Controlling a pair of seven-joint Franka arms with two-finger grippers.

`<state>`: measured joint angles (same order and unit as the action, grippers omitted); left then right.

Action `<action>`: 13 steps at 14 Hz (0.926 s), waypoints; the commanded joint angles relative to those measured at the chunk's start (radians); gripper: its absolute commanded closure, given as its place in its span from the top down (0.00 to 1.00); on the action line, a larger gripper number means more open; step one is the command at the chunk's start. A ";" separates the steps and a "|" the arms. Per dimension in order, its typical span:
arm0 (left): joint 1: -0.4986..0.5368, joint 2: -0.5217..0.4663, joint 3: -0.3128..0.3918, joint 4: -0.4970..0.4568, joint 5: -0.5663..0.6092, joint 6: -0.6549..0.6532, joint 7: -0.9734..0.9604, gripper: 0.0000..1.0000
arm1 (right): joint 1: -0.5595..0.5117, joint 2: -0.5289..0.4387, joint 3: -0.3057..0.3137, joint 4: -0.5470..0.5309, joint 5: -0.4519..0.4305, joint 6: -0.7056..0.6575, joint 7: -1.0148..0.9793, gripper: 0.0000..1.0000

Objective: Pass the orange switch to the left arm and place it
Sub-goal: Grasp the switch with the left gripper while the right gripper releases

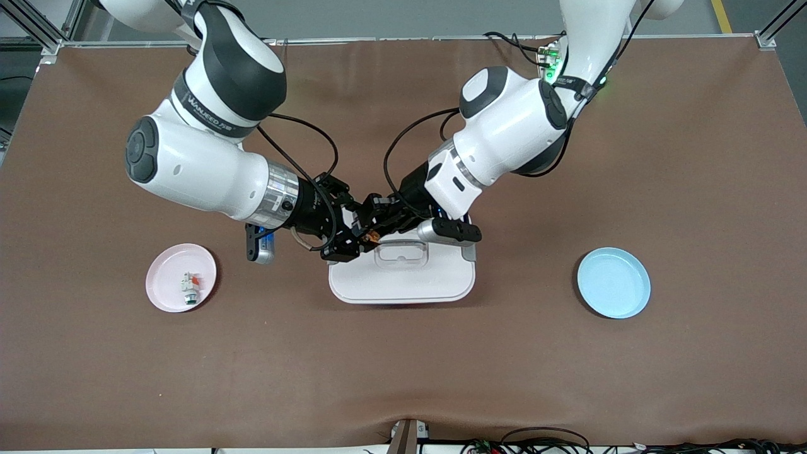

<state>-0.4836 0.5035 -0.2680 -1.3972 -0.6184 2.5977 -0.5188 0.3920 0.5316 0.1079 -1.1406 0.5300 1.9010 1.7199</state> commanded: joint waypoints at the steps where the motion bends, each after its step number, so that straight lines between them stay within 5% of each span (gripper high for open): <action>1: 0.014 -0.026 0.012 0.012 0.025 -0.098 -0.010 0.00 | 0.007 0.014 -0.002 0.030 -0.013 -0.010 0.020 1.00; 7: 0.060 -0.065 0.015 -0.023 0.025 -0.186 -0.012 0.00 | 0.008 0.014 -0.002 0.030 -0.019 -0.011 0.003 1.00; 13: 0.226 -0.238 0.015 -0.273 0.153 -0.312 -0.010 0.00 | -0.042 -0.042 -0.004 -0.045 -0.185 -0.183 -0.543 1.00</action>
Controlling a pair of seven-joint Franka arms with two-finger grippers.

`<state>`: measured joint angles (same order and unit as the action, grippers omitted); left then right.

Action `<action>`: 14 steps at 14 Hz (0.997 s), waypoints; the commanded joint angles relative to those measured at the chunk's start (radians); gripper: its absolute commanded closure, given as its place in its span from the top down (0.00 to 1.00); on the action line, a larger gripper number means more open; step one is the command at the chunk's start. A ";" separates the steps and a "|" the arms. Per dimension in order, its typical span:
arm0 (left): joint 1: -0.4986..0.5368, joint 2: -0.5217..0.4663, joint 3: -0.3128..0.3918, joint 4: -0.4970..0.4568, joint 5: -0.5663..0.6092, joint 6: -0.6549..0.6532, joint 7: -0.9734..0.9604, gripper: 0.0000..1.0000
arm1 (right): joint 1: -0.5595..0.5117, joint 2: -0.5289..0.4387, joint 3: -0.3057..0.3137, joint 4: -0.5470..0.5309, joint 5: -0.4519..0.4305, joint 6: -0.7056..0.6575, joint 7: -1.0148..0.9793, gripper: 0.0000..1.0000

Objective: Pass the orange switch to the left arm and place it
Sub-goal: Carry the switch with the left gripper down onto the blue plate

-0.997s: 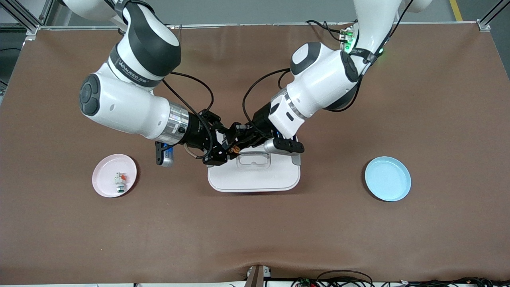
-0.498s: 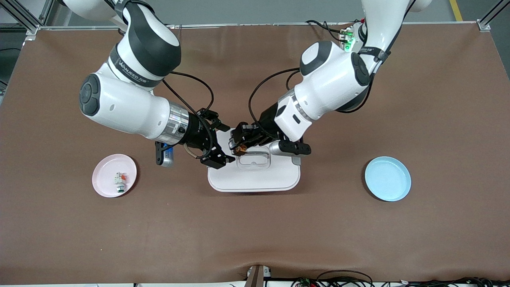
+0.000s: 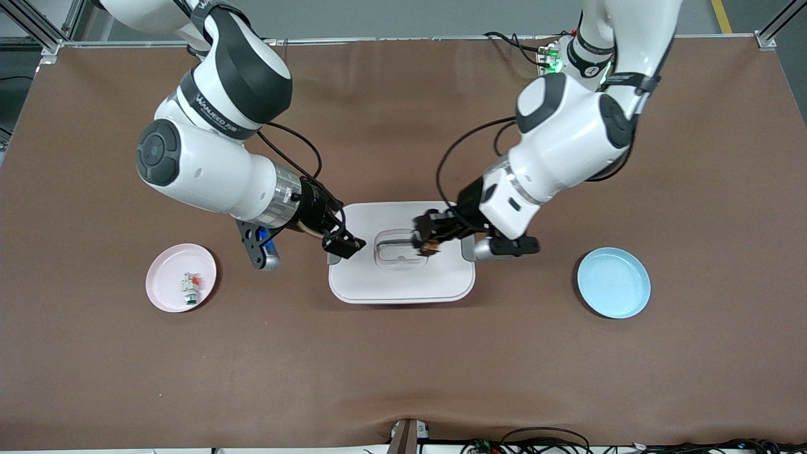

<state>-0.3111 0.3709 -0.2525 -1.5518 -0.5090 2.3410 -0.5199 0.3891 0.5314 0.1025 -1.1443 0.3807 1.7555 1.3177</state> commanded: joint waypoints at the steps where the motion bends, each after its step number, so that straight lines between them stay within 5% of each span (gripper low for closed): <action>1: 0.091 -0.128 -0.001 -0.137 0.064 -0.108 -0.009 0.00 | -0.061 -0.072 0.000 -0.079 -0.057 -0.056 -0.223 1.00; 8: 0.322 -0.152 -0.002 -0.146 0.369 -0.488 0.006 0.00 | -0.246 -0.237 0.000 -0.345 -0.152 -0.054 -0.727 1.00; 14: 0.423 -0.084 -0.002 -0.198 0.549 -0.462 0.047 0.00 | -0.361 -0.301 0.000 -0.409 -0.310 -0.056 -1.055 1.00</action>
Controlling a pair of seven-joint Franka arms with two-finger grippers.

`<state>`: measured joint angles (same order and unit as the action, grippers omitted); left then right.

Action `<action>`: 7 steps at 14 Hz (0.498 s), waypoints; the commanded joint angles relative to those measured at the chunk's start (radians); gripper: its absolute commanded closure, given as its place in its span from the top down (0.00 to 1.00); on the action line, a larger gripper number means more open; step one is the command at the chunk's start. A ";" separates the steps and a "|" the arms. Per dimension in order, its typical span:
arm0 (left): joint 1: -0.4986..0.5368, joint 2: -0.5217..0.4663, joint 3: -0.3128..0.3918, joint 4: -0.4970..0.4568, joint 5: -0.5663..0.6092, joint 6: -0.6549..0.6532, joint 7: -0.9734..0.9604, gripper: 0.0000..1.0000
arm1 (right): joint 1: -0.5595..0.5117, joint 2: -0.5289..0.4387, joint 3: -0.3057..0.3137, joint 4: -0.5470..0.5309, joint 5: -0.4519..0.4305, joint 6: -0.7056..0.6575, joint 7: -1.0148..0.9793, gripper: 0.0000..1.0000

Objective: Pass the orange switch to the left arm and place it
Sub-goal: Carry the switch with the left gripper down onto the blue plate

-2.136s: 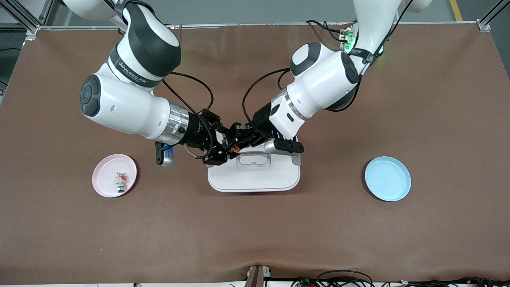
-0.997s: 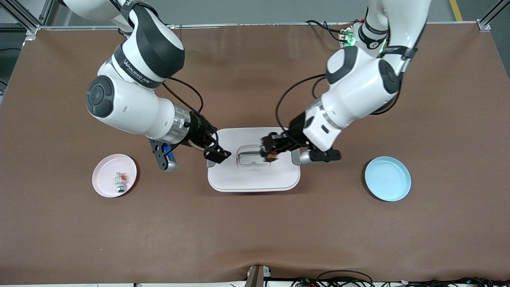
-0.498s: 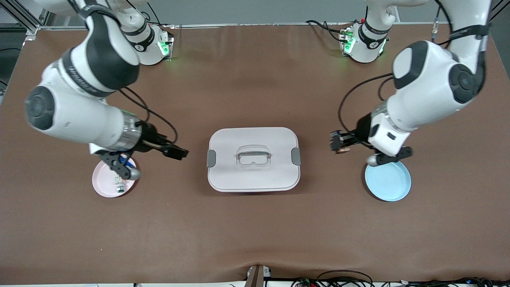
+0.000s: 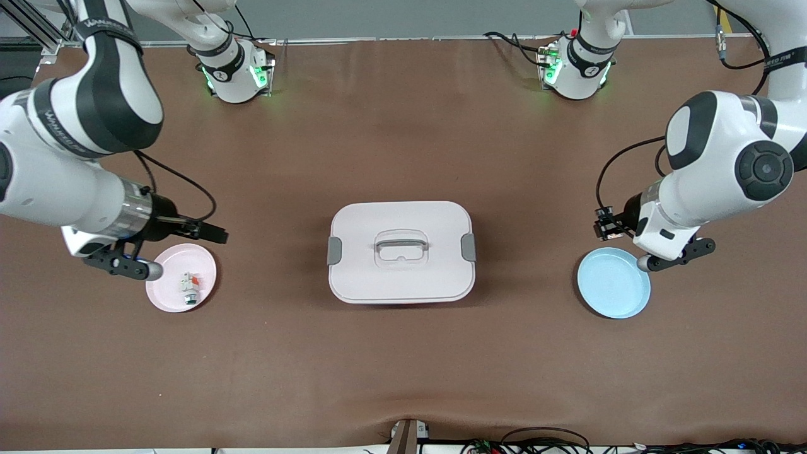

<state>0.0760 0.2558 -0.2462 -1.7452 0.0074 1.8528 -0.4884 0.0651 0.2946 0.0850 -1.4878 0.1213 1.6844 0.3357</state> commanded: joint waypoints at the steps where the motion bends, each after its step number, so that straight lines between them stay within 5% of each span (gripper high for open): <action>1: 0.053 0.054 -0.008 -0.016 0.057 0.063 0.016 0.00 | -0.053 -0.078 0.018 -0.071 -0.054 0.012 -0.111 1.00; 7: 0.117 0.164 -0.010 -0.076 0.239 0.296 0.014 0.00 | -0.125 -0.176 0.018 -0.097 -0.137 -0.035 -0.293 1.00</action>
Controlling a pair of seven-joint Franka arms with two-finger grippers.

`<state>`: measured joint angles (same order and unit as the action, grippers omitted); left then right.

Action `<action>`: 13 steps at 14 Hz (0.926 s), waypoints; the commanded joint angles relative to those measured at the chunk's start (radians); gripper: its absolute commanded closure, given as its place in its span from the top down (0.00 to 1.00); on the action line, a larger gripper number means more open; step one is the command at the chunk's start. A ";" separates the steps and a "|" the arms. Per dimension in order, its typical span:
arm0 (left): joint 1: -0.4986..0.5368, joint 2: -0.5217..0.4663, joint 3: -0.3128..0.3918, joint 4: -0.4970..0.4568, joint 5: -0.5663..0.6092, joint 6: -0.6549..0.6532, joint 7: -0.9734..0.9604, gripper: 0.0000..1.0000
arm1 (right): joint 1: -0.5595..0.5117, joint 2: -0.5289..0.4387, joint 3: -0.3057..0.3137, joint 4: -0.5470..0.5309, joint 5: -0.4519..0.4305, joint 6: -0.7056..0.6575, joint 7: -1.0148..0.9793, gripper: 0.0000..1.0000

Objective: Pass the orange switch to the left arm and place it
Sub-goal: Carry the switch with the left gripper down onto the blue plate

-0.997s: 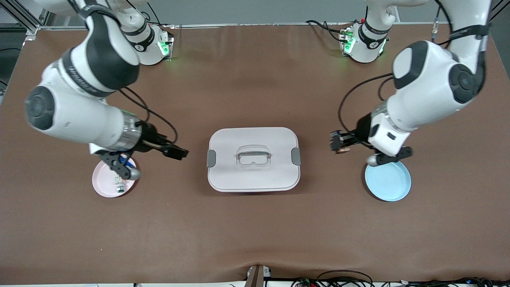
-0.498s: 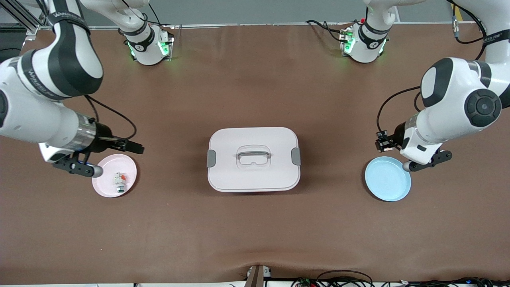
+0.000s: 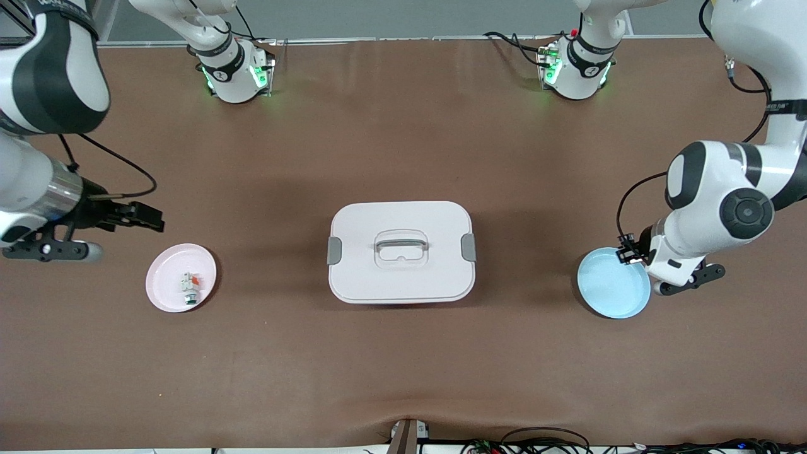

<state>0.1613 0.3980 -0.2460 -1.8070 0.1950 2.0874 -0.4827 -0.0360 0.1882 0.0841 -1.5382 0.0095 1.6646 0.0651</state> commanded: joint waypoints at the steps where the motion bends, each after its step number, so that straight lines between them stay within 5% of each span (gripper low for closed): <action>1: 0.040 0.041 -0.010 -0.018 0.058 0.110 0.009 0.00 | -0.027 -0.090 0.019 -0.049 -0.025 -0.028 -0.024 1.00; 13: 0.081 0.257 -0.007 -0.011 0.060 0.393 0.033 0.00 | -0.050 -0.207 0.019 -0.039 -0.011 -0.109 -0.010 1.00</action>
<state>0.2305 0.6345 -0.2454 -1.8234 0.2341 2.4497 -0.4577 -0.0635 0.0171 0.0864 -1.5469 0.0063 1.5578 0.0541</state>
